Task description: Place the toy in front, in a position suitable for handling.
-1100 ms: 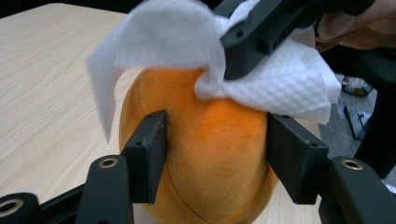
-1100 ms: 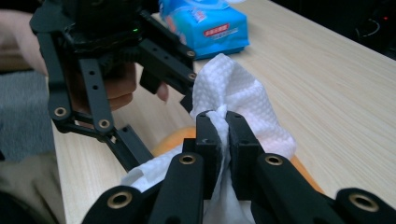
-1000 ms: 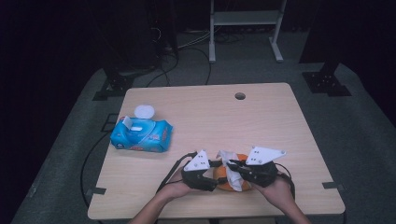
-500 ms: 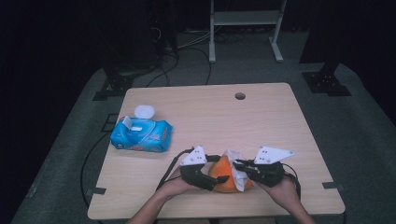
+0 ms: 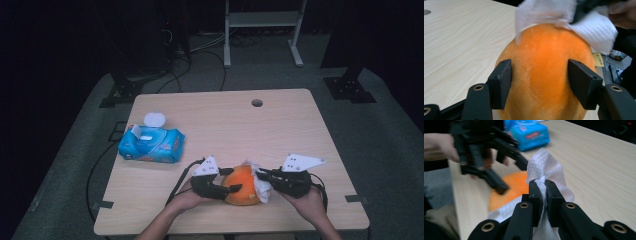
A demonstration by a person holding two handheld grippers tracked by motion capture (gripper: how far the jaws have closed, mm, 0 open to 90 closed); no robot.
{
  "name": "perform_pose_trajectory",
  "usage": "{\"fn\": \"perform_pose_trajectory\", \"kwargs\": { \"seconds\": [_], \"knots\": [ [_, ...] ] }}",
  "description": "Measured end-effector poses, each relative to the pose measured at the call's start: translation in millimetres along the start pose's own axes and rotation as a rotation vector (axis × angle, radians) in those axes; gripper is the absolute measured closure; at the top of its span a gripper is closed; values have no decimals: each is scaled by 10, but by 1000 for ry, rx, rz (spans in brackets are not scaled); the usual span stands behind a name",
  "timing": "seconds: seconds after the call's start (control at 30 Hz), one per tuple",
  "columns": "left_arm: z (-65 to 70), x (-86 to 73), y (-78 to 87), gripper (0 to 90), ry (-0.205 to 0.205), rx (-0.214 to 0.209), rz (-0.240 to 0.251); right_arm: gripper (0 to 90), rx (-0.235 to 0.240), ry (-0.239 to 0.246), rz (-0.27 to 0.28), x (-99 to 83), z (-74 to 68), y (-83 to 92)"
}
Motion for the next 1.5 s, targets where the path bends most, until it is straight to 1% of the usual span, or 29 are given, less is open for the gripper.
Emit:
{"fn": "perform_pose_trajectory", "kwargs": {
  "seconds": [0.03, 0.07, 0.13, 0.17, 0.2, 0.23, 0.3, 0.37, 0.47, 0.53, 0.6, 0.67, 0.7, 0.77, 0.83, 0.87, 0.93, 0.97, 1.03, 1.07, 1.1, 1.13, 1.17, 1.2, 1.27, 1.37, 1.4, 1.47, 1.5],
  "knots": [
    [-11, -8, 8, 372, 5, 1, 1, 842, 1, 17, -10, 8, -35, -22],
    [-23, -16, 17, 372, 10, 1, 1, 842, -12, 35, -30, -6, -44, -45],
    [-40, -29, 25, 372, 19, 4, 3, 842, -10, 13, -37, -46, 9, -51],
    [-47, -31, 29, 372, 22, 6, 3, 842, -25, 3, -44, -76, 57, -43],
    [-51, -33, 33, 372, 26, 6, 4, 842, -52, 3, -55, -109, 114, -29],
    [-56, -37, 38, 372, 25, 5, 1, 842, -71, -14, -69, -144, 171, -8],
    [-57, -38, 33, 371, 29, 6, 2, 842, -92, -38, -87, -208, 250, 18],
    [-55, -36, 24, 368, 25, 7, 1, 842, -72, -55, -62, -187, 228, 31],
    [-65, -40, 25, 365, 33, 8, 5, 842, -19, -37, -17, -68, 108, 19],
    [-67, -43, 38, 362, 37, 6, 6, 841, -17, -26, -25, -68, 93, -5],
    [-57, -42, 43, 361, 34, 4, 5, 842, -21, -49, -45, -135, 149, -25],
    [-43, -38, 39, 361, 30, 2, 3, 842, -46, -60, -68, -189, 205, -20],
    [-37, -36, 33, 361, 28, 1, 2, 842, -46, -70, -67, -201, 222, -10],
    [-31, -35, 21, 361, 23, 1, -1, 842, -46, -62, -52, -158, 194, 12],
    [-29, -34, 11, 361, 23, 1, 2, 841, -4, -64, -11, -84, 136, 18],
    [-30, -33, 11, 361, 20, 0, 1, 842, 29, -53, 8, -35, 76, 6],
    [-36, -35, 21, 362, 22, 2, -3, 841, 46, -31, -1, -10, 7, -35],
    [-40, -41, 29, 362, 28, 0, 0, 841, 42, -19, -13, -19, -3, -58],
    [-40, -42, 34, 362, 33, 1, 4, 842, 36, -38, -24, -61, 50, -66],
    [-37, -38, 35, 362, 30, 1, 0, 842, 18, -44, -33, -87, 99, -55],
    [-30, -35, 32, 362, 26, 1, -1, 843, -16, -42, -48, -119, 156, -42],
    [-23, -33, 27, 362, 27, 0, 0, 842, -53, -52, -70, -162, 223, -22],
    [-7, -28, 20, 361, 24, -3, -3, 842, -63, -60, -78, -185, 254, -11],
    [5, -23, 11, 360, 20, -3, -3, 842, -59, -77, -70, -198, 271, 4],
    [51, -8, -10, 359, 5, -10, -8, 842, -41, -76, -41, -150, 232, 17],
    [124, 11, -47, 359, -27, -11, -15, 841, 31, -50, 8, 3, 69, -17],
    [133, 14, -49, 359, -30, -10, -17, 841, 43, -36, 4, 23, 22, -45],
    [140, 10, -37, 354, -31, -16, -17, 841, 34, -11, -31, 0, -13, -99],
    [137, 12, -25, 351, -29, -22, -12, 841, 30, -13, -39, -21, 2, -109]
  ]
}}
Point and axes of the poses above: each handheld gripper's, and its own axes: y roughly backward along the jaws, x roughly out of its top, z roughly to its right, the point moved 5 cm from there along -y, roughly forward along the jaws, and after that the axes turned 2 degrees about z, right-handed, at the moved point
